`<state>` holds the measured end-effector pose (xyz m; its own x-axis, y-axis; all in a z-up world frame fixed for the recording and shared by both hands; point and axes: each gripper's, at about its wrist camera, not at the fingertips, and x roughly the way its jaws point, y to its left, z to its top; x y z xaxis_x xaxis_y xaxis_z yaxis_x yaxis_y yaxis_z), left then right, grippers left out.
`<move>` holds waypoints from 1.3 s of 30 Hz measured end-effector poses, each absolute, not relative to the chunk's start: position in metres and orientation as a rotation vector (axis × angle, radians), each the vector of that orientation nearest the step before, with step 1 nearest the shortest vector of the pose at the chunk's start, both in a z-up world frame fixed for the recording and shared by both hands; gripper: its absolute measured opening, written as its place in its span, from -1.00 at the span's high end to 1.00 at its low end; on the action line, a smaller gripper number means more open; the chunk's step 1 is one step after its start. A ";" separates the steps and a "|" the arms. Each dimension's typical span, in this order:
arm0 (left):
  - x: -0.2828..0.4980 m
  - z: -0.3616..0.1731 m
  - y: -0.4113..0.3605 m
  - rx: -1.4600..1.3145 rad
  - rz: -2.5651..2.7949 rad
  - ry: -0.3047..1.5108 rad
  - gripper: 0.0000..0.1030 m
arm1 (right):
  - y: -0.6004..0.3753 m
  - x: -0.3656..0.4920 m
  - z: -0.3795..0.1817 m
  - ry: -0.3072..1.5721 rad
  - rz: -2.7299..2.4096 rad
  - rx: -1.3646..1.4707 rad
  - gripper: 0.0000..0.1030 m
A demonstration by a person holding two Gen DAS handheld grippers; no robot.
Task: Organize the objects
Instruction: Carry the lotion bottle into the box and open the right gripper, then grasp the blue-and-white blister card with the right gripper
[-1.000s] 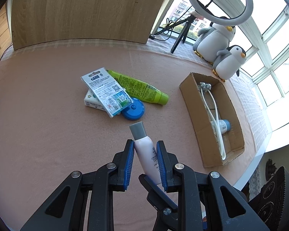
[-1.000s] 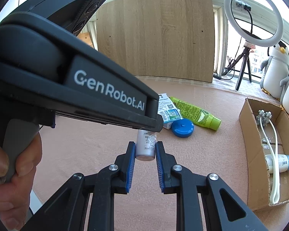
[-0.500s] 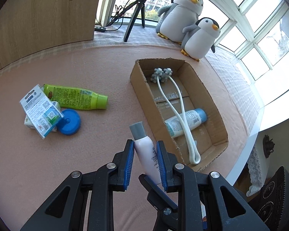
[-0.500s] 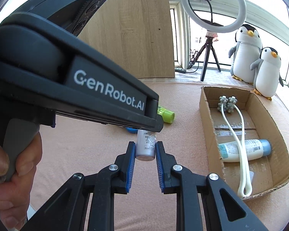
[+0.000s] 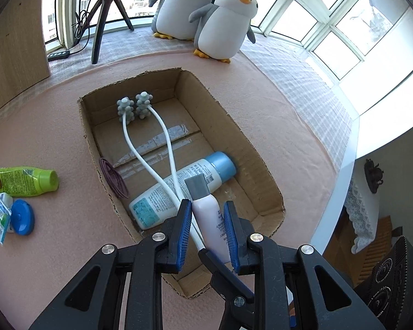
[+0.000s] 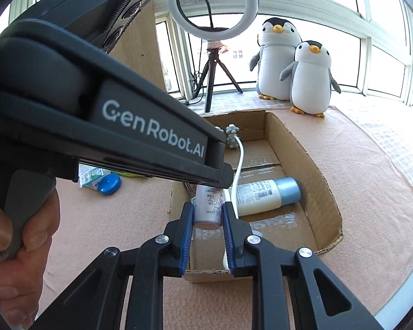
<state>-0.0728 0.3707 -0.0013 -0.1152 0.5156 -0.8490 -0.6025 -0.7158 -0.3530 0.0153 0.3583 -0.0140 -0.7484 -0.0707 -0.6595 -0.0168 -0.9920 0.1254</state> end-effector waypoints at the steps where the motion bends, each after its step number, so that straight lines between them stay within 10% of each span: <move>1: -0.073 -0.002 0.374 -1.405 1.905 0.105 0.50 | 0.362 0.015 -0.015 -0.197 -2.910 1.107 0.64; 5: -0.077 -0.006 0.377 -1.398 1.940 0.149 0.40 | 0.372 0.016 -0.017 -0.213 -2.927 1.113 0.64; 9: -0.086 -0.004 0.357 -1.385 2.040 0.148 -0.21 | 0.375 0.013 -0.025 -0.201 -2.932 1.168 0.49; 39: -0.098 -0.001 0.065 -1.442 2.453 -0.147 -0.39 | 0.249 -0.023 -0.029 -0.016 -2.710 1.157 0.12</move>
